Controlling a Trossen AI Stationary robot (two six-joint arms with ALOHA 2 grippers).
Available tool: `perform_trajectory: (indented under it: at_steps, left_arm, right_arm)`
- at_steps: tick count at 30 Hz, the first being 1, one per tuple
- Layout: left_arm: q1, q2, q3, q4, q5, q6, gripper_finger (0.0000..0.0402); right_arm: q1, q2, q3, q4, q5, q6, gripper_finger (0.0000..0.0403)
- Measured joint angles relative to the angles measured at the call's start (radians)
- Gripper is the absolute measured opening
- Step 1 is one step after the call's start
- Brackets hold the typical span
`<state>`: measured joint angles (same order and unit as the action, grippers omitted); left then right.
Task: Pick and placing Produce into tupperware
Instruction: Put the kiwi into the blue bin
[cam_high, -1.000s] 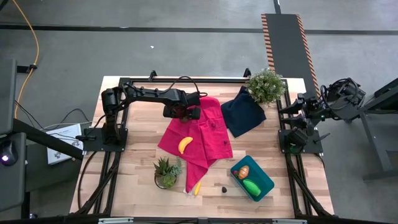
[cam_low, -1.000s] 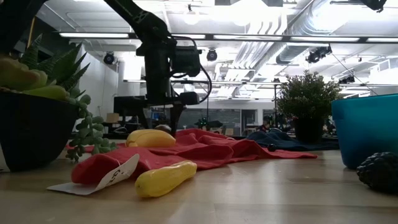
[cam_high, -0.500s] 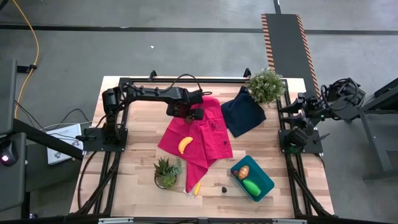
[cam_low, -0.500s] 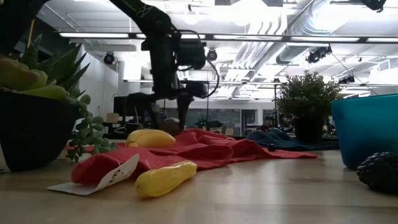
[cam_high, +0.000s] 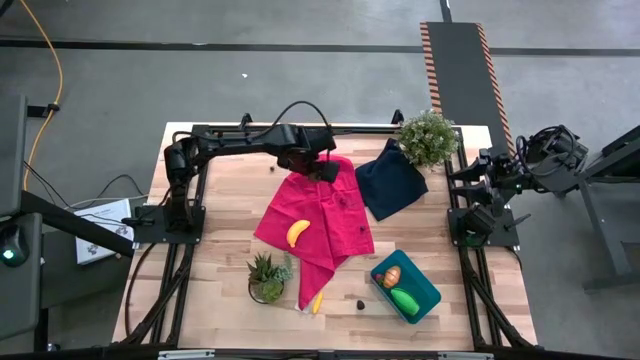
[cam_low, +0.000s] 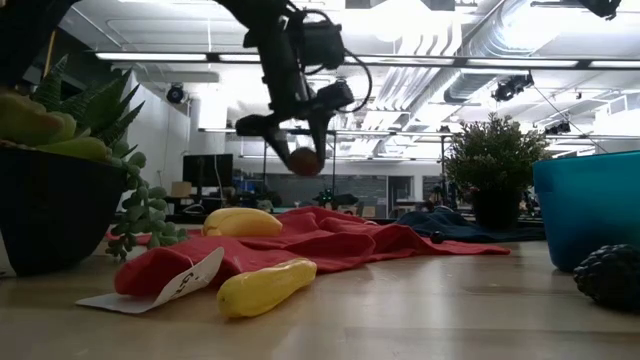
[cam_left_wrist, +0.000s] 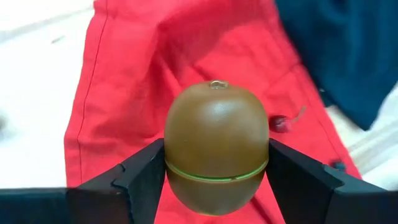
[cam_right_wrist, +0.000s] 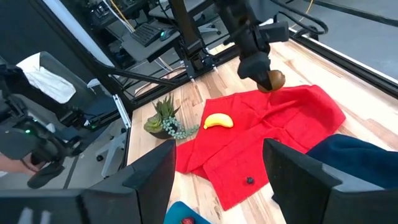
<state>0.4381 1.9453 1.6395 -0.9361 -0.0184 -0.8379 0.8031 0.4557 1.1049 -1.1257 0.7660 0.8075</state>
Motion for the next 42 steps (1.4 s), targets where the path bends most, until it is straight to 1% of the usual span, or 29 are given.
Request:
perform_trajectory:
  at_steps: [5,13,22,26,34,42]
  left_arm:
    - [0.000,-0.001,0.051,-0.037,0.000,0.048,0.0243]
    - [0.000,-0.001,0.112,-0.124,0.009,0.119,0.0243]
    - [0.000,-0.018,0.136,-0.163,0.012,0.189,0.0243]
    - [0.000,-0.046,0.135,-0.169,0.026,0.214,0.0243]
    - [0.000,-0.115,0.135,-0.187,0.029,0.263,0.0243]
    - [0.000,-0.194,0.135,-0.201,0.027,0.298,0.0243]
  right_arm:
    - [0.000,0.000,0.000,0.000,0.012,0.008,0.0232]
    - [0.000,0.000,0.000,0.001,0.060,0.060,0.0232]
    - [0.000,0.003,-0.010,0.009,0.126,0.112,0.0232]
    - [0.000,0.011,-0.035,0.052,0.170,0.111,0.0232]
    - [0.000,0.019,-0.096,0.123,0.205,0.164,0.0232]
    - [0.000,0.024,-0.199,0.310,0.236,0.176,0.0232]
